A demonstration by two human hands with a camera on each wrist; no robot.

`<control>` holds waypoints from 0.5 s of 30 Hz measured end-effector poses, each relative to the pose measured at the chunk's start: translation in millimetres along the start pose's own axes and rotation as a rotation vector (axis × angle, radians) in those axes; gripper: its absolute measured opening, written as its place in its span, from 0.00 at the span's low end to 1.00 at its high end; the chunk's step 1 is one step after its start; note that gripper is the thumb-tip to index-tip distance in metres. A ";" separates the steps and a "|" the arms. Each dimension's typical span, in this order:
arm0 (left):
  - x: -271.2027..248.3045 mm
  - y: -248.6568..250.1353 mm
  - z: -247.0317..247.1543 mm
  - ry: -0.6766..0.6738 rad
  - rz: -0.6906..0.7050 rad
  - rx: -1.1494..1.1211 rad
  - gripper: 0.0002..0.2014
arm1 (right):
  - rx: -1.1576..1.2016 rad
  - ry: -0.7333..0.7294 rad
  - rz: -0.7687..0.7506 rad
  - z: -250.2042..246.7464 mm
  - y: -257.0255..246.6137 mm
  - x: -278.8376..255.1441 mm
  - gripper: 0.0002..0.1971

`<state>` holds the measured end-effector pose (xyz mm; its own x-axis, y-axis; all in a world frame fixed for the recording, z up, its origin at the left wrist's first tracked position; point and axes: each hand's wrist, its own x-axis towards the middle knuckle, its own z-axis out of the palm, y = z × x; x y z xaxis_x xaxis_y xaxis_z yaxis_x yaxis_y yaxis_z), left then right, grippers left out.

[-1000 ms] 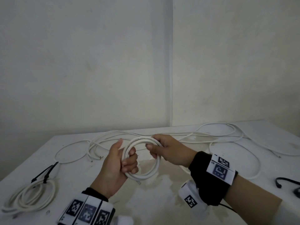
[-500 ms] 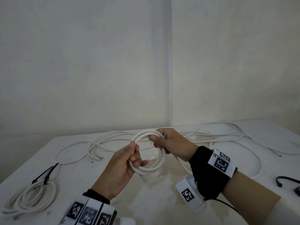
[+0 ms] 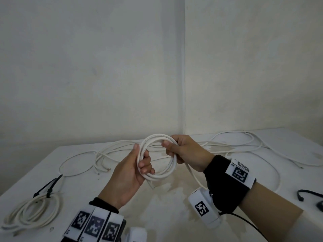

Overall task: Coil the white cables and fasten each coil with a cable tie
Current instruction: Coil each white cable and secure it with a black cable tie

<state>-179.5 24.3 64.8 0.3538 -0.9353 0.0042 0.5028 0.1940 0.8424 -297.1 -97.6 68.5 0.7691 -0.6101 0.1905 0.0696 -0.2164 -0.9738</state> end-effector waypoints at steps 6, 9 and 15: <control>-3.8 -6.8 -4.1 -0.016 0.010 -0.072 0.16 | 0.003 0.031 0.006 -0.8 4.1 0.8 0.08; -3.2 -7.0 -2.8 0.010 0.016 -0.073 0.17 | 0.030 0.014 0.006 -0.7 4.6 0.1 0.08; 4.7 -0.6 -8.0 0.060 0.087 -0.138 0.18 | -0.146 0.021 -0.079 -3.8 13.4 -2.0 0.12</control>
<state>-171.8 22.2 60.0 0.4448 -0.8948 0.0382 0.5703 0.3158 0.7583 -300.1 -102.2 55.6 0.7516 -0.6019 0.2700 0.0351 -0.3722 -0.9275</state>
